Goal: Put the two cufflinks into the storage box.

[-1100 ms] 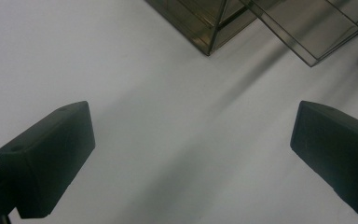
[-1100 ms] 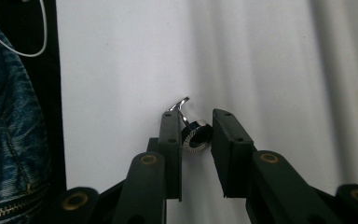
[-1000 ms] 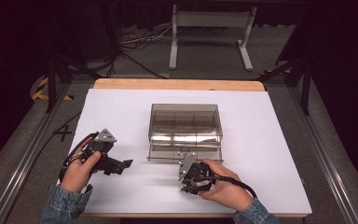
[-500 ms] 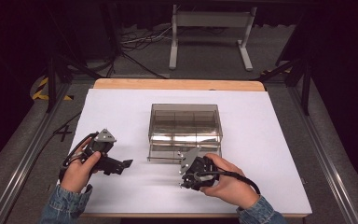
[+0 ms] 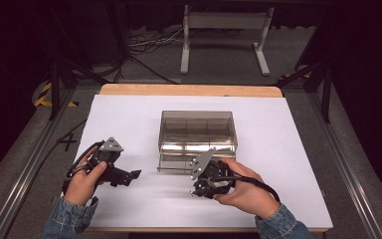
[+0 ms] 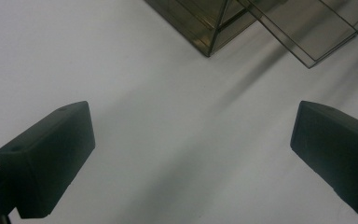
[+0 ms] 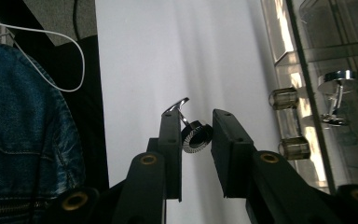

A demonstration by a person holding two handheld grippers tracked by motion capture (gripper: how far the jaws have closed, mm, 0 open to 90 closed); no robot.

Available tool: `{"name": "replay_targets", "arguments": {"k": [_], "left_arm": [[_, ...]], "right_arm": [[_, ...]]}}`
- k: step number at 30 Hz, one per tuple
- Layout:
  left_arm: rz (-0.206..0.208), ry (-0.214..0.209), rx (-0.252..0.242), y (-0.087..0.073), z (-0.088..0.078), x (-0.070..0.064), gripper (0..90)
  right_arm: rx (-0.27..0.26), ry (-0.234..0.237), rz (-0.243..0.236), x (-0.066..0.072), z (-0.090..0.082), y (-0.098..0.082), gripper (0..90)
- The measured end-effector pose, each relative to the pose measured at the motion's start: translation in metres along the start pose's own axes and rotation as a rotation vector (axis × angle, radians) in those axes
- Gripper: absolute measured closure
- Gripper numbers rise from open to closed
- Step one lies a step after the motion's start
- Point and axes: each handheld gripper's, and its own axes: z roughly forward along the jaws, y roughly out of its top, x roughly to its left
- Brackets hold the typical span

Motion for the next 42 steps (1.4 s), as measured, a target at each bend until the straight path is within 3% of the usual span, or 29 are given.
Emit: {"name": "replay_targets", "arguments": {"k": [22, 36, 42], "left_arm": [[-0.002, -0.006, -0.002, 0.000, -0.001, 0.001, 0.4], [0.003, -0.005, 0.001, 0.000, -0.001, 0.001, 0.4], [-0.006, -0.004, -0.001, -0.001, -0.001, 0.001, 0.4]], "right_arm": [[-0.019, -0.005, 0.016, -0.006, -0.024, 0.013, 74.4], [-0.029, -0.024, 0.082, -0.017, -0.034, 0.022, 74.4], [-0.036, -0.030, 0.089, -0.023, -0.036, 0.025, 74.3]]}}
